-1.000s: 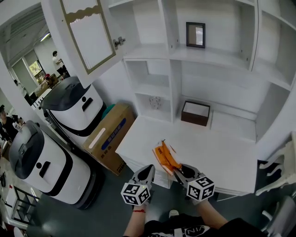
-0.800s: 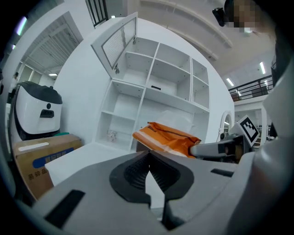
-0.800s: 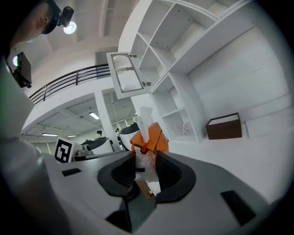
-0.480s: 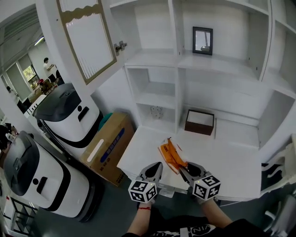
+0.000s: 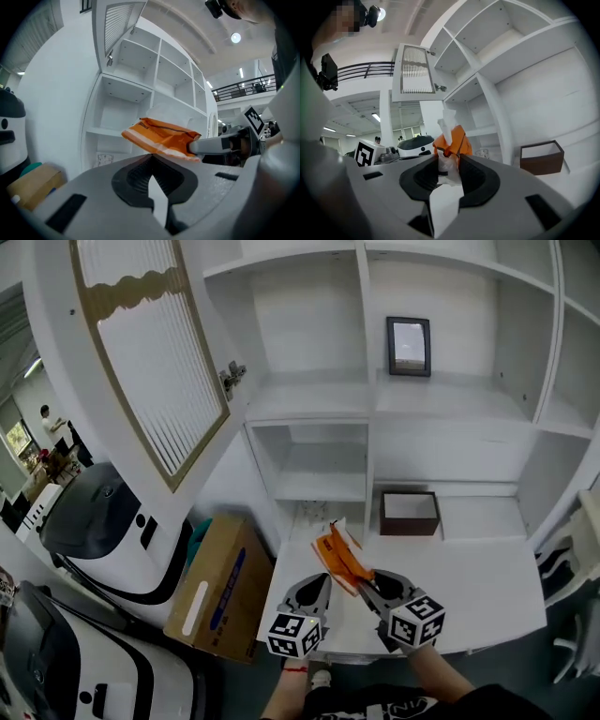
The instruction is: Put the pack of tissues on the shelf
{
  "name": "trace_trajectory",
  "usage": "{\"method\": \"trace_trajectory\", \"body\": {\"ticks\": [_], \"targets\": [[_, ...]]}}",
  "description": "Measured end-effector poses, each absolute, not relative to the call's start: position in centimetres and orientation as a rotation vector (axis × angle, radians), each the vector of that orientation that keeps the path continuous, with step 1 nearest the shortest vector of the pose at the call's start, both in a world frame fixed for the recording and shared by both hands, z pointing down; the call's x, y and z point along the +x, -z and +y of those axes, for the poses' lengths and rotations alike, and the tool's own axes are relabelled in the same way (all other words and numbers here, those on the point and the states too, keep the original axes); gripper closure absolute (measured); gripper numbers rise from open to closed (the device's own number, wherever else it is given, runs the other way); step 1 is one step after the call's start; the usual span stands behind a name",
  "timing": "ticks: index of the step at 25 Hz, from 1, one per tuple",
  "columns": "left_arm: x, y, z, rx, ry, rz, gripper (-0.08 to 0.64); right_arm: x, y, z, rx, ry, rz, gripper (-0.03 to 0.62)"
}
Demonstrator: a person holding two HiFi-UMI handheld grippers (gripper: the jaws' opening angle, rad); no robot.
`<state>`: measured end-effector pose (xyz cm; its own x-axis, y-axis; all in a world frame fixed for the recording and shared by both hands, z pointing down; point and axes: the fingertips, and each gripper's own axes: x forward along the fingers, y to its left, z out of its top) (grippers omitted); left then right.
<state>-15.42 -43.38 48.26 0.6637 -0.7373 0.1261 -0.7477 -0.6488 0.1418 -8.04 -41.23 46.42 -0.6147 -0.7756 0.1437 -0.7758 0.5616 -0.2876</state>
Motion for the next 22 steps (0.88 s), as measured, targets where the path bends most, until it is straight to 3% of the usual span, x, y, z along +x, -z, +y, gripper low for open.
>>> {"method": "trace_trajectory", "body": {"ticks": [11, 22], "targets": [[-20.4, -44.6, -48.4, 2.842, -0.090, -0.997, 0.555, -13.5, -44.2, -45.7, 1.586, -0.483, -2.720, 0.488], [-18.6, -37.5, -52.3, 2.919, -0.010, -0.934, 0.555, -11.8, -35.6, -49.0, 1.646, -0.274, -2.708, 0.488]]}}
